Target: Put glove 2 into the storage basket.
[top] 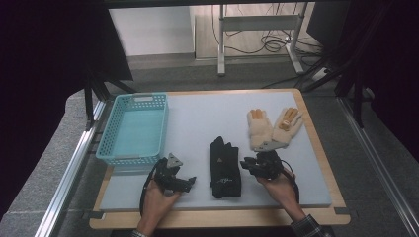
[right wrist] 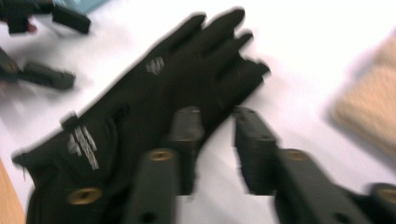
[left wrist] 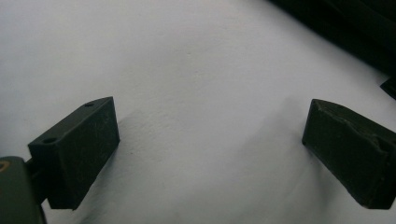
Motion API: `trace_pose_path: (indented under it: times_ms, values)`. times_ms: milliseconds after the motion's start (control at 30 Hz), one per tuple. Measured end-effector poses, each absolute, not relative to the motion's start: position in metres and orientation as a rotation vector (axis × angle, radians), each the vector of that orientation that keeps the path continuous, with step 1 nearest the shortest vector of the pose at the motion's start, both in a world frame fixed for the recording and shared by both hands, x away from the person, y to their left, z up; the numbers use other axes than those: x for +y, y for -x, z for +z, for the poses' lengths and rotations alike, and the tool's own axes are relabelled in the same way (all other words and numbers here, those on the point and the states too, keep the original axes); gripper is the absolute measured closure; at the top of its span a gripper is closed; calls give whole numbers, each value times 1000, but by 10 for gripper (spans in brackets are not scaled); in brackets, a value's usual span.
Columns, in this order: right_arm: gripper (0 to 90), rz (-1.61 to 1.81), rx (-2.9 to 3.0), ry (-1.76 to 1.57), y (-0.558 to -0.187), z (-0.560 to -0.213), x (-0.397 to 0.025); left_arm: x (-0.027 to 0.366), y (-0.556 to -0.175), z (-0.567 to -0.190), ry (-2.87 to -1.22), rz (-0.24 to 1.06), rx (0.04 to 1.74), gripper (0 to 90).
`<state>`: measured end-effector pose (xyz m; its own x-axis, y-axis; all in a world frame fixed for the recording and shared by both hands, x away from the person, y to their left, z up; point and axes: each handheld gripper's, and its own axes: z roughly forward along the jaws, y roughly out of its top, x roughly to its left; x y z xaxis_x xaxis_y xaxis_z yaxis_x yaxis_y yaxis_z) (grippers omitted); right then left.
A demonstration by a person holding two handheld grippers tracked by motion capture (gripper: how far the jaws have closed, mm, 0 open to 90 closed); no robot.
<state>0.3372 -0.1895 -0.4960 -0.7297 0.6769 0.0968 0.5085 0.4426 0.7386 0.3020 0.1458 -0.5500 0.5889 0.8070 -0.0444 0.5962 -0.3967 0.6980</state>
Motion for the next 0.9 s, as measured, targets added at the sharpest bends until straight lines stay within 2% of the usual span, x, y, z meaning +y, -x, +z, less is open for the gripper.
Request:
trace_pose_path:
  times_ms: [67, 167, 533, 900]
  values:
    - [847, 1143, 2503, -1035, -333, -503, -195, 146, -302, -550, -2132, 395, 1109, 41]
    - [873, 1133, 2550, -1013, -326, -514, -197, 146, -302, -550, -2119, 391, 1118, 43]
    - [873, 1183, 2626, -919, -315, -531, -171, 158, -288, -548, -2136, 398, 1141, 47]
    - [851, 1213, 2670, -823, -316, -535, -121, 190, -274, -550, -2136, 468, 1177, 16]
